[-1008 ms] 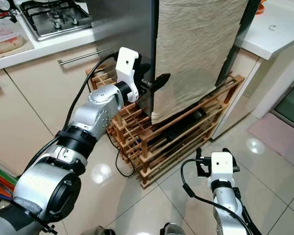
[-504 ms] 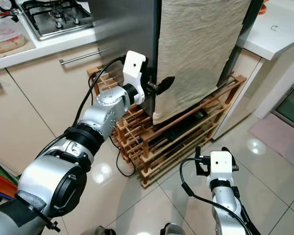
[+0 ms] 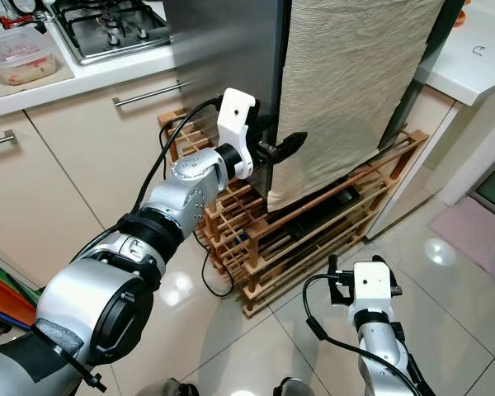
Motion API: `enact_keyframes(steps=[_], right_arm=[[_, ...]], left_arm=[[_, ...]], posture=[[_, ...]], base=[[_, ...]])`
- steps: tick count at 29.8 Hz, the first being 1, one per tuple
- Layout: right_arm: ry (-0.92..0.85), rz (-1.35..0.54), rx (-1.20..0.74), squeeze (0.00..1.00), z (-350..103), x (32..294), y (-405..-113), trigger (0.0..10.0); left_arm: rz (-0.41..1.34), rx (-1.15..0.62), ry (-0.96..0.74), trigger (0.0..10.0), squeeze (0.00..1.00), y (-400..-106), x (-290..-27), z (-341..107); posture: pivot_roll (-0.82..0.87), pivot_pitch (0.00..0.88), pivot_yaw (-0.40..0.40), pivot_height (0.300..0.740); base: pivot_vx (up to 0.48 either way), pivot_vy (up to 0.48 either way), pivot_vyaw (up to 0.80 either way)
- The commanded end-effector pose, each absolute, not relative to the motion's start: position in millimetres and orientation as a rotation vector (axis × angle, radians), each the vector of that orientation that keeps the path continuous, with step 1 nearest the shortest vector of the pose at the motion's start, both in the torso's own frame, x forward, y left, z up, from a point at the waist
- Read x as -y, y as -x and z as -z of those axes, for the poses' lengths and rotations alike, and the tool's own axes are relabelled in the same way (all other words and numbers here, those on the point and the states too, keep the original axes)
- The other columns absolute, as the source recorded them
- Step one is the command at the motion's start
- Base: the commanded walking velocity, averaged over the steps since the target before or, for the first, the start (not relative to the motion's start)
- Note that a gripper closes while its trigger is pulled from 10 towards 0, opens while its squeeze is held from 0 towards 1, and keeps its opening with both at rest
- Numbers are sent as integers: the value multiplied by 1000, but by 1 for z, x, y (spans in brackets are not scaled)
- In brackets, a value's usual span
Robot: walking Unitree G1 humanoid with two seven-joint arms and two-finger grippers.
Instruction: Restocking fridge
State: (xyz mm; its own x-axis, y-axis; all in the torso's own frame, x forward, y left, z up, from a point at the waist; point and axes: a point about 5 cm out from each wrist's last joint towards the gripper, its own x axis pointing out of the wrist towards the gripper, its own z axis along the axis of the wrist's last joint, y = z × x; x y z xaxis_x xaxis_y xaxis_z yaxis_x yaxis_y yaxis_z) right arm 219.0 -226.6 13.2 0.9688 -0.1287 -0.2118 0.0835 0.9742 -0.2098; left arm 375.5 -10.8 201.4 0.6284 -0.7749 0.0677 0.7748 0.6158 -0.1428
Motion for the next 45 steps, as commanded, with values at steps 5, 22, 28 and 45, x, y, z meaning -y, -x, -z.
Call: enact_keyframes(steps=[5, 22, 28, 45], right_arm=[[224, 91, -275, 0, -3, 233, -212, 10000], [221, 87, -250, 0, -6, 229, -213, 10000], [184, 102, -249, 0, -7, 231, -212, 10000], [178, 91, -241, 0, -10, 234, -210, 10000]], left_arm=[[1114, 9, 287, 10000, 0, -343, 63, -206], [1011, 129, 151, 10000, 0, -350, 49, -220], [982, 123, 140, 10000, 0, -354, 41, -221], [840, 75, 29, 10000, 0, -369, 15, -203]], posture=[[-145, 37, 35, 740], [-146, 36, 38, 740], [-148, 46, 38, 740], [-143, 53, 33, 740]], base=[[0, 0, 0], [0, 0, 0], [0, 0, 0], [0, 0, 0]])
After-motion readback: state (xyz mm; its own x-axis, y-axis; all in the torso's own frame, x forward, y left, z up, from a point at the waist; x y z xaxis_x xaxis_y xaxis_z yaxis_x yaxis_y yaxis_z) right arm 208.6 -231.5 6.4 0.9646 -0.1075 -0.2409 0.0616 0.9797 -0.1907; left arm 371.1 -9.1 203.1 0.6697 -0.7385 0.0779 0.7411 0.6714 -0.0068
